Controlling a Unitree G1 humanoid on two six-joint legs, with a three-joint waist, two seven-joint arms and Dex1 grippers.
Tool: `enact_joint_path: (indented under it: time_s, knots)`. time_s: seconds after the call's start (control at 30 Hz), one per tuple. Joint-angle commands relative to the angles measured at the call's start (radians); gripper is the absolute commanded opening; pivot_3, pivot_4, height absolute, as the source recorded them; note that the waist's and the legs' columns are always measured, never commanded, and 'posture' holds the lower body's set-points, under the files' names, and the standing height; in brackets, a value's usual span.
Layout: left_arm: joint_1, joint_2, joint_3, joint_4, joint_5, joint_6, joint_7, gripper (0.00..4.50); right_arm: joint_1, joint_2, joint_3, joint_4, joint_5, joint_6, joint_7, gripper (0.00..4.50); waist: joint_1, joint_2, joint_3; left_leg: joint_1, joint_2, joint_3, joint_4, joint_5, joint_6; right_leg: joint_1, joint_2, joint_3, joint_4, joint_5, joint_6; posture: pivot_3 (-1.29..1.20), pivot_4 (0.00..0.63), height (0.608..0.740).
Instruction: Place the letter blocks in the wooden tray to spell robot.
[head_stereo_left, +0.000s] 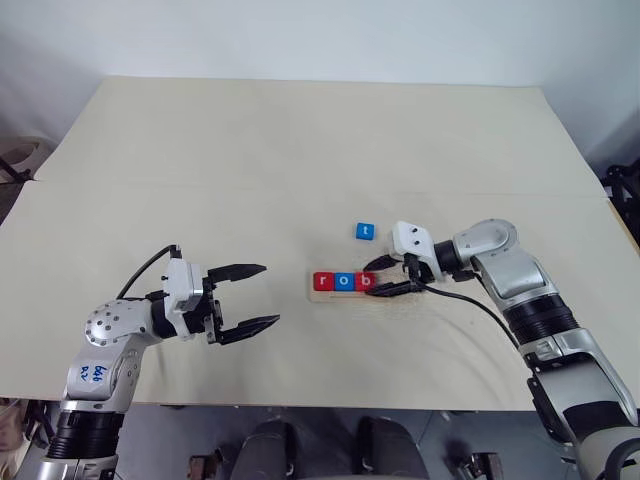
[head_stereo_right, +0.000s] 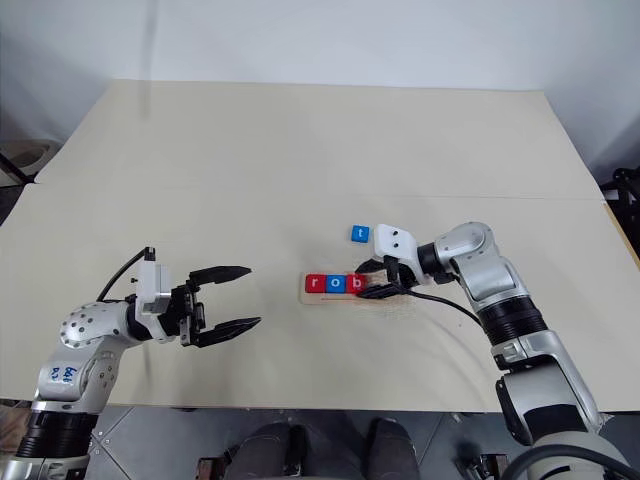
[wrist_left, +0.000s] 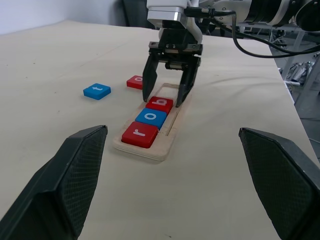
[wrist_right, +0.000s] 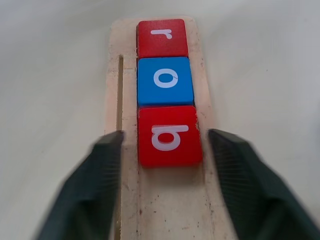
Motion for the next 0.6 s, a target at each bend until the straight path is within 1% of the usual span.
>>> enact_joint_path:
  time_s: [0.03,0.07,0.2,0.33,0.47,0.53,0.6]
  knots:
    - [-0.004,-0.005,0.018,-0.023,-0.024,-0.019,-0.001,4.50,-0.008,-0.013,-0.016,-0.032,0.013,0.008,0.003,4.07,0.000,0.000,0.000,0.000,0.000,0.000,0.000,0.000,0.000,0.000,0.000,0.000,0.000,0.000,0.000,0.00,0.150,0.740]
    - [-0.005,-0.005,0.018,-0.023,-0.023,-0.019,-0.001,4.50,-0.009,-0.015,-0.019,-0.035,0.014,0.009,0.002,4.47,0.000,0.000,0.000,0.000,0.000,0.000,0.000,0.000,0.000,0.000,0.000,0.000,0.000,0.000,0.000,0.00,0.150,0.740]
    - [-0.001,-0.006,0.018,-0.027,-0.024,-0.020,0.000,4.50,0.001,-0.036,-0.057,-0.077,0.048,0.027,0.005,4.49,0.001,0.000,0.000,0.000,0.000,0.000,0.000,0.000,0.000,0.000,0.000,0.000,0.000,0.000,0.000,0.00,0.150,0.740]
    - [0.006,-0.006,0.019,-0.028,-0.026,-0.019,0.000,4.50,0.081,-0.098,-0.145,-0.177,0.121,0.070,-0.003,4.49,0.007,0.000,0.000,0.000,0.000,-0.001,0.000,0.000,0.000,0.000,0.000,0.000,0.000,0.000,0.000,0.00,0.150,0.740]
    - [-0.001,-0.005,0.021,-0.003,-0.031,-0.010,-0.005,4.50,0.189,-0.139,-0.293,-0.238,0.203,0.088,-0.079,4.49,0.006,0.000,0.000,0.000,0.000,0.000,0.000,0.000,0.000,0.000,0.000,0.000,-0.001,0.000,0.000,0.00,0.150,0.740]
    - [-0.007,-0.003,0.021,0.007,-0.035,-0.001,-0.009,4.50,0.221,-0.157,-0.336,-0.258,0.222,0.133,-0.119,4.49,0.004,0.000,0.000,0.000,0.000,0.000,0.000,0.000,0.000,0.000,0.000,0.000,-0.001,0.000,0.000,0.00,0.150,0.740]
    - [-0.023,-0.003,0.020,0.022,-0.045,0.017,-0.012,4.50,0.266,-0.181,-0.397,-0.262,0.230,0.136,-0.165,4.49,0.003,0.000,0.000,0.000,0.000,0.001,0.000,0.000,0.000,0.000,0.000,0.000,0.000,0.000,0.000,0.00,0.150,0.740]
